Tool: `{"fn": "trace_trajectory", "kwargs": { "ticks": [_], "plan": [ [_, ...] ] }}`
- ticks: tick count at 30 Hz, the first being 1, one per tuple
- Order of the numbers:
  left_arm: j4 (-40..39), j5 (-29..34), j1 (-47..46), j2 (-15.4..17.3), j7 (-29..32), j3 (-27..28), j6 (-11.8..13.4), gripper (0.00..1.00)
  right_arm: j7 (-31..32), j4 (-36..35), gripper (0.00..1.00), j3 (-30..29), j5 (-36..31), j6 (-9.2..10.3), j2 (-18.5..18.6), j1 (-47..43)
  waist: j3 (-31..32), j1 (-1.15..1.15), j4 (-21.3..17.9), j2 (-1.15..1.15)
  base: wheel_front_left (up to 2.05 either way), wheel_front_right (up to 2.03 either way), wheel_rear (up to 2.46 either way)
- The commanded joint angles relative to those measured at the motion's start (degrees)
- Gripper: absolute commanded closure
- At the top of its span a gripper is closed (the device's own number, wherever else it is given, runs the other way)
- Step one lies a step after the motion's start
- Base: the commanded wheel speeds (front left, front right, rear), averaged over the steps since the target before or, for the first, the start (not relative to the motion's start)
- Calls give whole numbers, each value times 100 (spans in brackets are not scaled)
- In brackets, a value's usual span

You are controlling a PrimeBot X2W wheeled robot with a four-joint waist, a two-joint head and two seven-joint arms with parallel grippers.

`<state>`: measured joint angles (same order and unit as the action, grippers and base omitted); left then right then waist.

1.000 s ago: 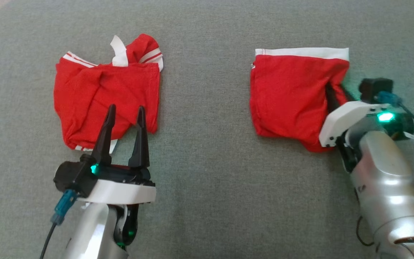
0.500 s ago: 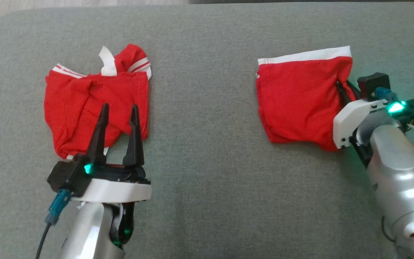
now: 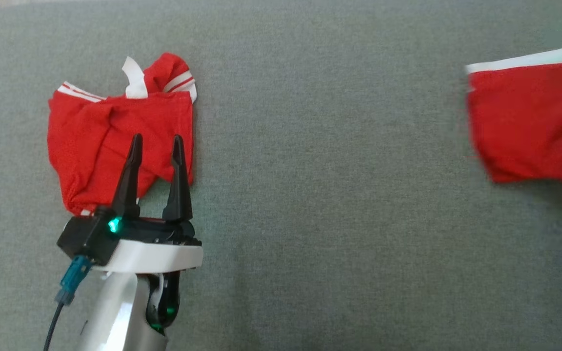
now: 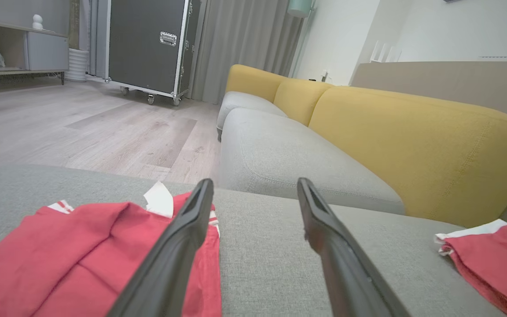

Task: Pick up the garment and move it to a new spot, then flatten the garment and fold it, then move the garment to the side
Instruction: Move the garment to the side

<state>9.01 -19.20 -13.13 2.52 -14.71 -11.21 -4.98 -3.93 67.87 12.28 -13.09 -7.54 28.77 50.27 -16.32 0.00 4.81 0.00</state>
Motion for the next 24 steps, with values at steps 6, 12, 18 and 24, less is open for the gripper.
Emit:
{"fn": "trace_trajectory", "kwargs": {
  "ticks": [6, 12, 18, 24],
  "plan": [
    [-234, -102, -321, 36, -29, 178, -3, 0, 16, -196, 100, -174, -114, 5, 490, 142, -205, 0, 42, 0, 0, 0, 0],
    [-225, -75, -394, 36, -29, 170, -22, 0, -5, -418, 100, -484, -374, 5, 521, 63, -281, 0, 43, 0, 0, 0, 0],
    [-185, -22, -423, 36, -29, 184, -38, 0, 81, -596, 67, -950, -605, 5, 451, 7, -290, 0, -2, 0, 0, 0, 0],
    [-131, 22, -375, 36, -29, 290, -53, 0, 11, -857, 0, -1547, -820, 5, 108, -132, -10, 0, -141, 0, 0, 0, 0]
  ]
}}
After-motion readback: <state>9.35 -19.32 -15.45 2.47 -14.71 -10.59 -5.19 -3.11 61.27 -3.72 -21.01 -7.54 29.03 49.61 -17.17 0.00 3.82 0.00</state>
